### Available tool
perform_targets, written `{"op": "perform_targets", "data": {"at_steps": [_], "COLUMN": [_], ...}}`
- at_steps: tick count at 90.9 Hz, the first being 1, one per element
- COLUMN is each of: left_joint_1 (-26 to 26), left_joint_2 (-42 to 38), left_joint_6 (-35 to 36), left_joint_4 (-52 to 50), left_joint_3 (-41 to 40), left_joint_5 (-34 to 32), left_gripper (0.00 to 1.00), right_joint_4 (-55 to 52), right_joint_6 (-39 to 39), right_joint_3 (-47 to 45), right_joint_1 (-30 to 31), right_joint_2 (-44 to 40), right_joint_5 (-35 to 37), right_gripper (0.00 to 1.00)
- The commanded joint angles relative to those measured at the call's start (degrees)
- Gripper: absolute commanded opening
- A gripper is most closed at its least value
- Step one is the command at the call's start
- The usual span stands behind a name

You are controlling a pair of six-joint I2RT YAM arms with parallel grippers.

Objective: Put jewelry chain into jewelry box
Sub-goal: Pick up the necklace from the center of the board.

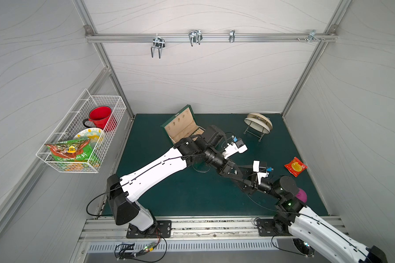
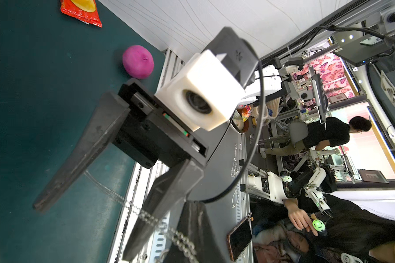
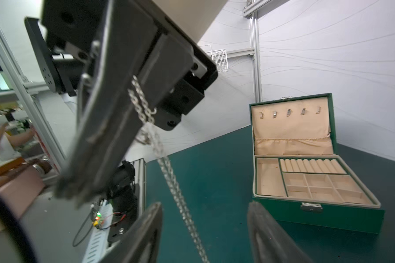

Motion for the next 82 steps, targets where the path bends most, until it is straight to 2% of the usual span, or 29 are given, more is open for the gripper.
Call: {"op": "perform_targets", "data": {"at_steps": [1,18,35,54,67,82], "left_joint_1": [-0.5,-0.5,-0.4,-0.3,-0.2,-0.1], "left_joint_2": [0.1,-2.1,-8.7,-18.1,-18.0,-15.6], "left_joint_6": [-0.7,0.2,0.4,-1.7,-1.5,-0.5], "left_joint_4": [1.8,0.8,4.1,20.7,30.7,38.7], "left_joint_3": [3.5,2.9,-5.8,-24.5,-30.3,-34.9], "left_joint_5": [2.1,0.2,-3.2,-8.4,-12.8,-17.6], "left_gripper": [0.0,0.0,0.0,0.0,0.0,0.01], "right_joint_4": [1.7,-1.6,-8.3,-22.4,-32.2,-35.9], "right_joint_6": [0.3,-0.5,-1.2,-6.8,-10.4,-11.1], "right_joint_3": [1.6,3.0,4.3,11.4,18.0,21.5], "right_joint_1": [0.3,0.3,0.4,0.3,0.3,0.4], "right_joint_2": [1.1,0.6,-3.6,-5.0,-1.4,2.3], "right_joint_5": [0.7,3.5,8.1,10.2,9.6,9.8], "right_gripper": [0.4,0.0,0.0,0.0,0.0,0.0]}}
